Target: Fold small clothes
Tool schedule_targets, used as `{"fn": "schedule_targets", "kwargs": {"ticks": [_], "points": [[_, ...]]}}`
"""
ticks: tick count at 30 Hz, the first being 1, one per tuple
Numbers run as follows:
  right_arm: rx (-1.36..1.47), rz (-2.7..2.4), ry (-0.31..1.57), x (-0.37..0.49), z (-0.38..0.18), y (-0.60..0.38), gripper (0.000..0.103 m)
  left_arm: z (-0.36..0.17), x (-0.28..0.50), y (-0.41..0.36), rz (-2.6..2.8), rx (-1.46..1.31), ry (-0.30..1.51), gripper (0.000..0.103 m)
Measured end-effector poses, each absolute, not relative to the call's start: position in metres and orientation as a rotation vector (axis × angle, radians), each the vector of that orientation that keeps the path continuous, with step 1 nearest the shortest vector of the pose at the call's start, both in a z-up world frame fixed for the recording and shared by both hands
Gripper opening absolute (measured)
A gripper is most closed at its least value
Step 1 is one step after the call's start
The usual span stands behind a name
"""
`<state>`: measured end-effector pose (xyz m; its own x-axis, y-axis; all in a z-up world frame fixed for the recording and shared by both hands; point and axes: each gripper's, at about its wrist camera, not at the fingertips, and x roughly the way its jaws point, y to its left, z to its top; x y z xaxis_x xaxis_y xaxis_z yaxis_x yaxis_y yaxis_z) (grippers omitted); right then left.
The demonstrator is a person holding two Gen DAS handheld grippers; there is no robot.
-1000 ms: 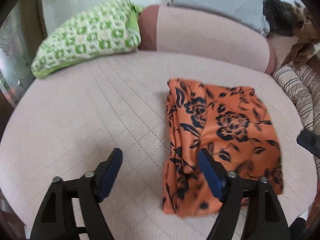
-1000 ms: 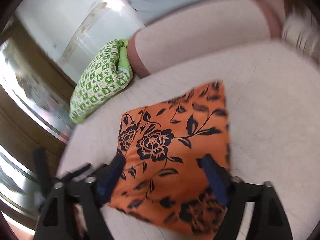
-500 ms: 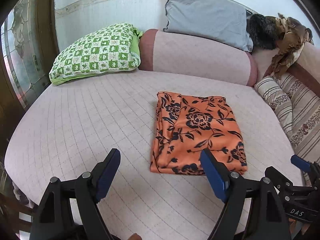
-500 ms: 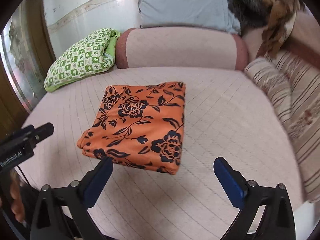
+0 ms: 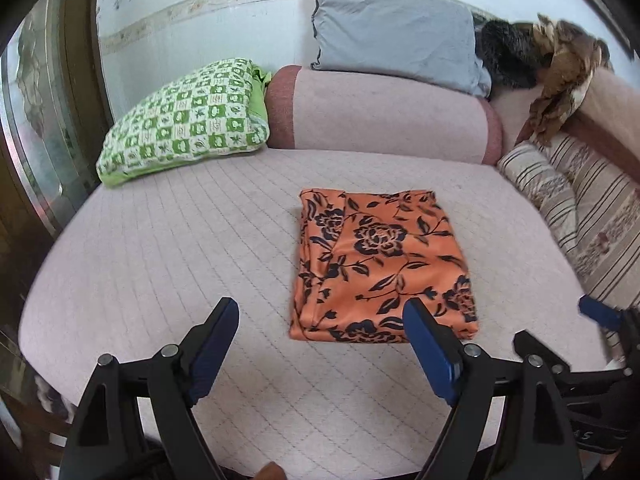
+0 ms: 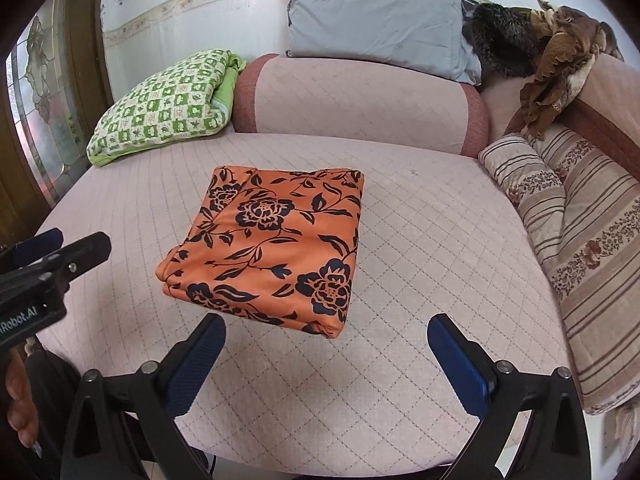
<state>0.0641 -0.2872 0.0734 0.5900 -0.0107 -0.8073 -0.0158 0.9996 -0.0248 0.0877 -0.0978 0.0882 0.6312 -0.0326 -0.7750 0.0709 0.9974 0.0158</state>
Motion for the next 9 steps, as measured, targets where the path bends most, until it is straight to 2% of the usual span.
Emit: {"fn": "schedule_targets", "kwargs": {"ticks": [9], "points": [[-0.046,0.015,0.938,0.079,0.074,-0.289,0.102,0.08,0.106,-0.103,-0.108,0.022,0.909,0.085]]}}
